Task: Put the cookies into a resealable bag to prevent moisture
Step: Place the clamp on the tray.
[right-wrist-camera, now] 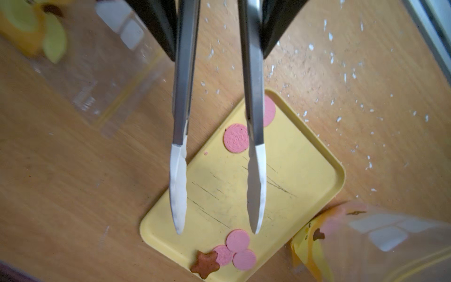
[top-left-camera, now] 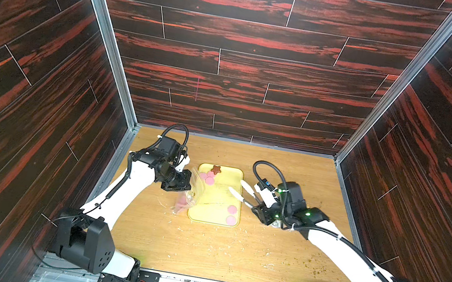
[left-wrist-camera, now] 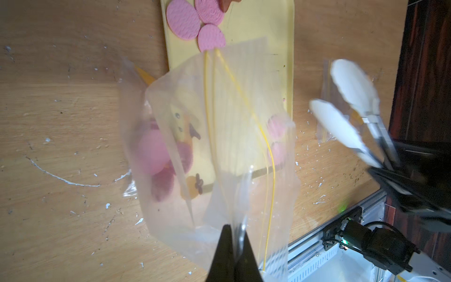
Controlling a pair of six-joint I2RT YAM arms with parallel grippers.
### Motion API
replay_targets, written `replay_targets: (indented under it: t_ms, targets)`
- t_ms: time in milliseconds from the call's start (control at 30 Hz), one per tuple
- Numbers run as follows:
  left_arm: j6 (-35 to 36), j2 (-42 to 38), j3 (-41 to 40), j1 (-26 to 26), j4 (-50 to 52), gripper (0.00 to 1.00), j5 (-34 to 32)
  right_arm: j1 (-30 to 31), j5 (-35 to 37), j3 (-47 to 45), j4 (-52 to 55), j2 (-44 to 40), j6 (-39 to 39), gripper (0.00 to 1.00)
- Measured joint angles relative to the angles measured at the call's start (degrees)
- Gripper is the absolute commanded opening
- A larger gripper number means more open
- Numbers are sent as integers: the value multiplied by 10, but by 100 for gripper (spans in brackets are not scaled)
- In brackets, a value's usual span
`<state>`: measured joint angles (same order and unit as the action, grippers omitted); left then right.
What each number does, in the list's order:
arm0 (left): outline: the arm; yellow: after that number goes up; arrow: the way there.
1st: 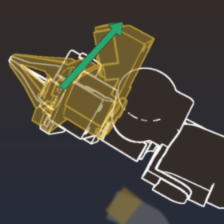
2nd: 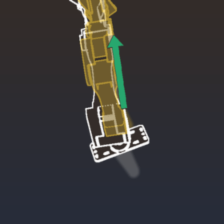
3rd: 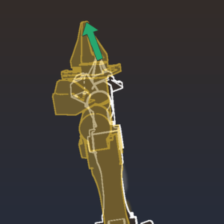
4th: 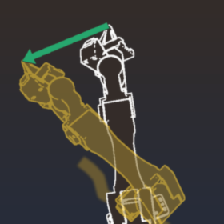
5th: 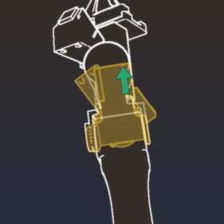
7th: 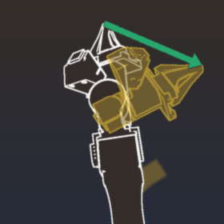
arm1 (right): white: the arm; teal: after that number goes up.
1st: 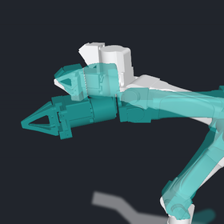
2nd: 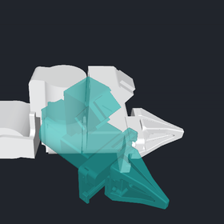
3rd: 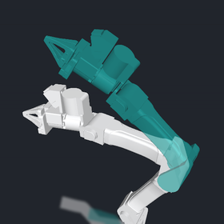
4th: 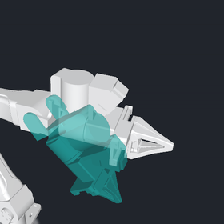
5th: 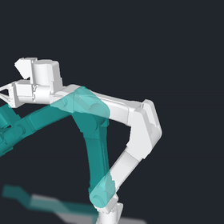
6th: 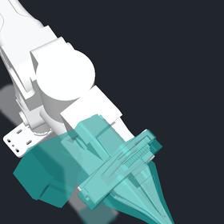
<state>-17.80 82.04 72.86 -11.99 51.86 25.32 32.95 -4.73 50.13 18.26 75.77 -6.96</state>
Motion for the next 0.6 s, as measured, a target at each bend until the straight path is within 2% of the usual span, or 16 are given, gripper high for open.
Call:
replay_targets:
  t_ms: [300, 433, 600]
  targets:
    - [-9, -14, 0, 0, -2, 0, -10, 44, -6, 4, -135, 161, 16, 54]
    - [-11, -14, 0, 0, -6, 0, -10, 53, -5, 20, -161, 202, 16, 55]
    - [-12, -14, 0, 0, -9, 0, -10, 59, -3, 29, -182, 227, 14, 61]
